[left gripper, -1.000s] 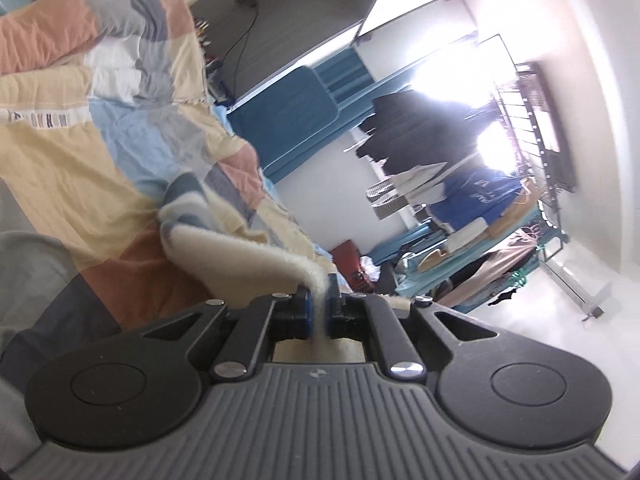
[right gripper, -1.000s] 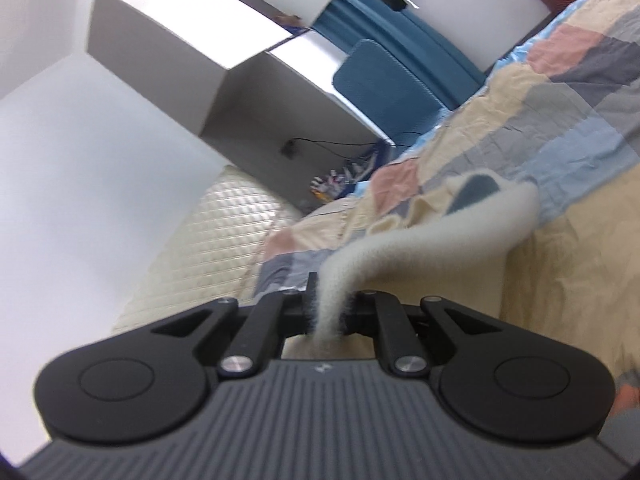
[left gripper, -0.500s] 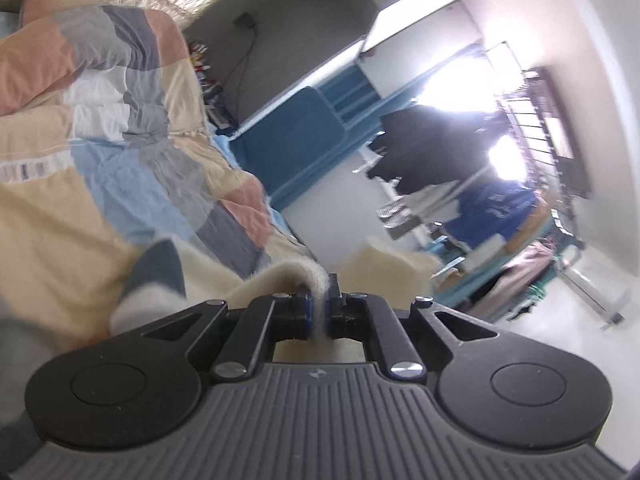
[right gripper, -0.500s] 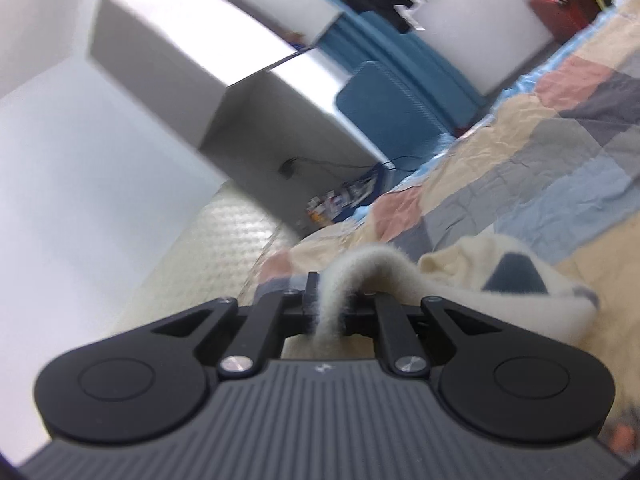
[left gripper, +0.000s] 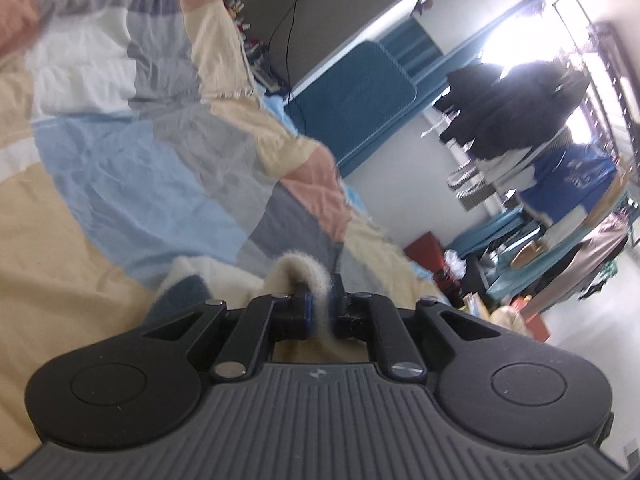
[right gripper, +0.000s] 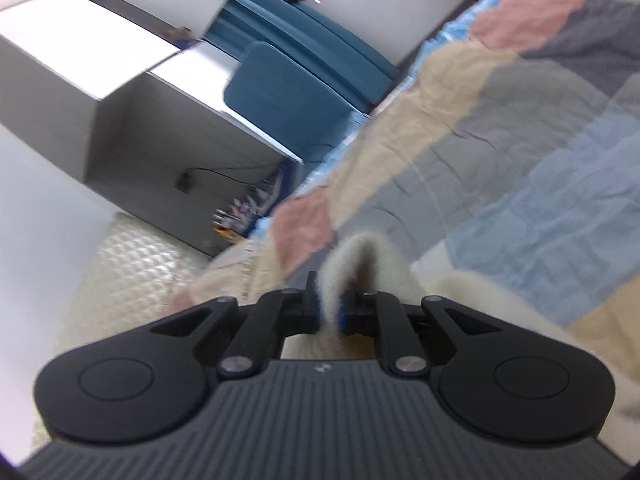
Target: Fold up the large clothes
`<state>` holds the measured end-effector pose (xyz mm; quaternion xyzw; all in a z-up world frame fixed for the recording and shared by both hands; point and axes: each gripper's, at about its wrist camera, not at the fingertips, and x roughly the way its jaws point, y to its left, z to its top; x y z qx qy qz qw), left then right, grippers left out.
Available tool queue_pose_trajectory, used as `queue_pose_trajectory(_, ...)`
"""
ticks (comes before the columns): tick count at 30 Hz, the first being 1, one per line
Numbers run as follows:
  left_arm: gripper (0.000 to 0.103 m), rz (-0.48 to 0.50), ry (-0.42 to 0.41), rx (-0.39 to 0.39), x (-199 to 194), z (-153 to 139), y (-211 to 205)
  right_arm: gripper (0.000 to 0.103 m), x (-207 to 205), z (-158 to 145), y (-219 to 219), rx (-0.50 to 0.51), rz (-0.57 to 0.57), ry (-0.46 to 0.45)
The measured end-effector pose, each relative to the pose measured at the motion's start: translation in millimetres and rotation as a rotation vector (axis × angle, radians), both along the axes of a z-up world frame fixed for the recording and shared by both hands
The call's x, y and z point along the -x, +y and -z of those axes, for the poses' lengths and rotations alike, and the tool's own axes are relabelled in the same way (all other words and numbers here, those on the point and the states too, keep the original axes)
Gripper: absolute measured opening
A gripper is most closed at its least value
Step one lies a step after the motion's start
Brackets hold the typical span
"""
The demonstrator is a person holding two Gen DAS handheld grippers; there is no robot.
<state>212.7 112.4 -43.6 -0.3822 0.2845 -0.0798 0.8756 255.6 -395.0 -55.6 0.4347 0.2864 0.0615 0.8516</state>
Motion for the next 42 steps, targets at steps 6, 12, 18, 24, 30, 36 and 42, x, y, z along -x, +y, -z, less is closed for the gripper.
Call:
queue_pose_trajectory(6, 0.012, 0.037, 0.100, -0.077, -42, 44, -5, 0.012, -41, 46, 4, 0.043, -0.006, 0.121)
queue_pose_trajectory(12, 0.012, 0.048, 0.159, -0.019, -62, 79, 3, 0.012, -58, 75, 3, 0.017, -0.013, 0.184)
queue_pose_trajectory(18, 0.013, 0.076, 0.128, -0.032, -58, 78, 2, 0.012, -56, 73, 9, 0.024, -0.013, 0.188)
queue_pose_trajectory(24, 0.061, 0.134, 0.012, -0.058, -33, 49, -5, 0.048, -49, 49, 26, 0.106, -0.118, 0.130)
queue_pose_trajectory(30, 0.062, 0.187, -0.125, -0.077, 10, 6, -6, 0.071, -11, 3, 51, 0.193, -0.286, -0.040)
queue_pose_trajectory(36, 0.062, 0.233, -0.058, -0.218, 32, 0, -24, 0.071, 20, -11, 71, 0.377, -0.375, -0.052)
queue_pose_trajectory(42, 0.061, 0.258, -0.023, -0.317, 14, 14, -41, 0.071, -6, -11, 82, 0.556, -0.387, -0.036)
